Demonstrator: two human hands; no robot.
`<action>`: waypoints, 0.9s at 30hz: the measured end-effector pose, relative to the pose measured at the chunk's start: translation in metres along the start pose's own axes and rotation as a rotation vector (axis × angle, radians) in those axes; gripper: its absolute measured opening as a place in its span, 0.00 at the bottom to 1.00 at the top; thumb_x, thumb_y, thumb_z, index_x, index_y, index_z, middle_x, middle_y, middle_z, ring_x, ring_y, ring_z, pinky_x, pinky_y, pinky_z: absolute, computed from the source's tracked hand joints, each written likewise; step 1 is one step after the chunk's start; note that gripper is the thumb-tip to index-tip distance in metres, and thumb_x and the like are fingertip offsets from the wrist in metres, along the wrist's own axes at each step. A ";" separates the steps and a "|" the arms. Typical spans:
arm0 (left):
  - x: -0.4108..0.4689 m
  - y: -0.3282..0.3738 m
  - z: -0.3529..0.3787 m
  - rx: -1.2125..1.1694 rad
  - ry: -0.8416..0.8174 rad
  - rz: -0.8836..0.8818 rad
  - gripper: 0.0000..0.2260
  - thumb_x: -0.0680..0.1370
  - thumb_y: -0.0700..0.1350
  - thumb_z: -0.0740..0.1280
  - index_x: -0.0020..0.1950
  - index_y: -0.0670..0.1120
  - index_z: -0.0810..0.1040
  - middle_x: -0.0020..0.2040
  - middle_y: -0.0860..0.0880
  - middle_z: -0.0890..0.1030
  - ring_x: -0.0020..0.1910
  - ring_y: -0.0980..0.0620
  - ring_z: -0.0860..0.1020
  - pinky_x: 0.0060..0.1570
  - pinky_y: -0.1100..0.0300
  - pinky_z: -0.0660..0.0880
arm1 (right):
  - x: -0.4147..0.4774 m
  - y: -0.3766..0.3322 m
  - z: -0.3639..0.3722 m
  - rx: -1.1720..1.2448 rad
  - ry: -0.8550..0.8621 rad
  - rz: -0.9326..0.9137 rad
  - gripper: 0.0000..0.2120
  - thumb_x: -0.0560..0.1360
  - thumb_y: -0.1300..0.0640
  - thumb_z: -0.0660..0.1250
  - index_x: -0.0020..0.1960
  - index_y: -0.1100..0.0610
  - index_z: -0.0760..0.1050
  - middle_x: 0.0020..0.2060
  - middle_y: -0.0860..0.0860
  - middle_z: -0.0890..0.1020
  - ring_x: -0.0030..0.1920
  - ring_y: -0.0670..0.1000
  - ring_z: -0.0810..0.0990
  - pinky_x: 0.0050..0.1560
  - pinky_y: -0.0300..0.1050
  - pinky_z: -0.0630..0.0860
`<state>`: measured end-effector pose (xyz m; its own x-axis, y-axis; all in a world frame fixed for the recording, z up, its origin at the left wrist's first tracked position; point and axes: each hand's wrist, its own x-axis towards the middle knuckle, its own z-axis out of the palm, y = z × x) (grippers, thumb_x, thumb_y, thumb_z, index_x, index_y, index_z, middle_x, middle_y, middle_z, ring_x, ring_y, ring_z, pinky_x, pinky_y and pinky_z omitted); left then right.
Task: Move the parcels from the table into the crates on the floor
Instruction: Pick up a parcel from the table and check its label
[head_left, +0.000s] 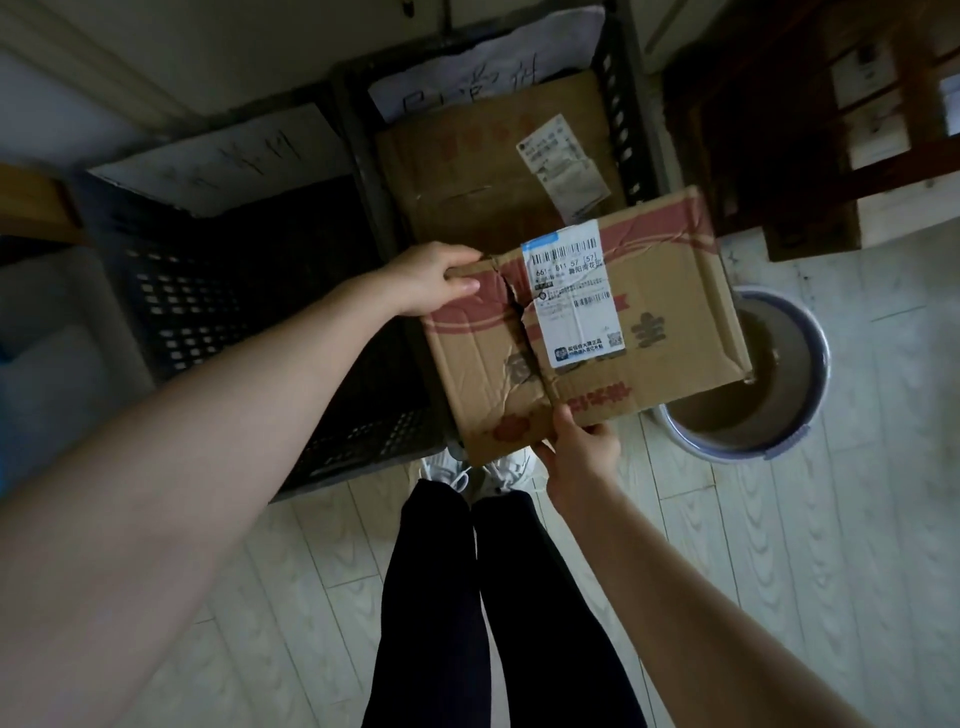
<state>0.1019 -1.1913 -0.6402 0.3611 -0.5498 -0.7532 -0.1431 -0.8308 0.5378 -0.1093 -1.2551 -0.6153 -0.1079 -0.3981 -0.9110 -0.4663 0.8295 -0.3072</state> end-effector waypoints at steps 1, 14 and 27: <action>0.005 -0.002 0.003 0.003 -0.004 -0.002 0.18 0.80 0.45 0.64 0.70 0.48 0.71 0.65 0.48 0.76 0.64 0.49 0.74 0.61 0.59 0.69 | 0.005 -0.001 0.000 0.002 -0.005 0.018 0.10 0.78 0.64 0.64 0.58 0.67 0.72 0.51 0.60 0.79 0.49 0.55 0.81 0.40 0.43 0.81; 0.056 -0.022 0.027 0.096 0.006 -0.039 0.21 0.79 0.46 0.64 0.73 0.46 0.68 0.69 0.46 0.72 0.67 0.48 0.71 0.65 0.59 0.65 | 0.063 -0.007 0.006 -0.100 -0.004 0.173 0.08 0.78 0.66 0.62 0.40 0.64 0.71 0.42 0.57 0.76 0.40 0.51 0.77 0.48 0.43 0.78; 0.093 -0.044 0.052 0.135 0.018 -0.085 0.20 0.80 0.43 0.64 0.71 0.47 0.69 0.68 0.45 0.73 0.66 0.46 0.71 0.64 0.57 0.66 | 0.108 -0.003 0.003 -0.122 -0.078 0.219 0.08 0.76 0.70 0.59 0.40 0.67 0.74 0.39 0.62 0.78 0.36 0.55 0.79 0.41 0.42 0.80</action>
<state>0.0936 -1.2102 -0.7535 0.3934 -0.4765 -0.7862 -0.2337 -0.8789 0.4158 -0.1174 -1.2990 -0.7134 -0.1521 -0.1784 -0.9721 -0.5423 0.8374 -0.0689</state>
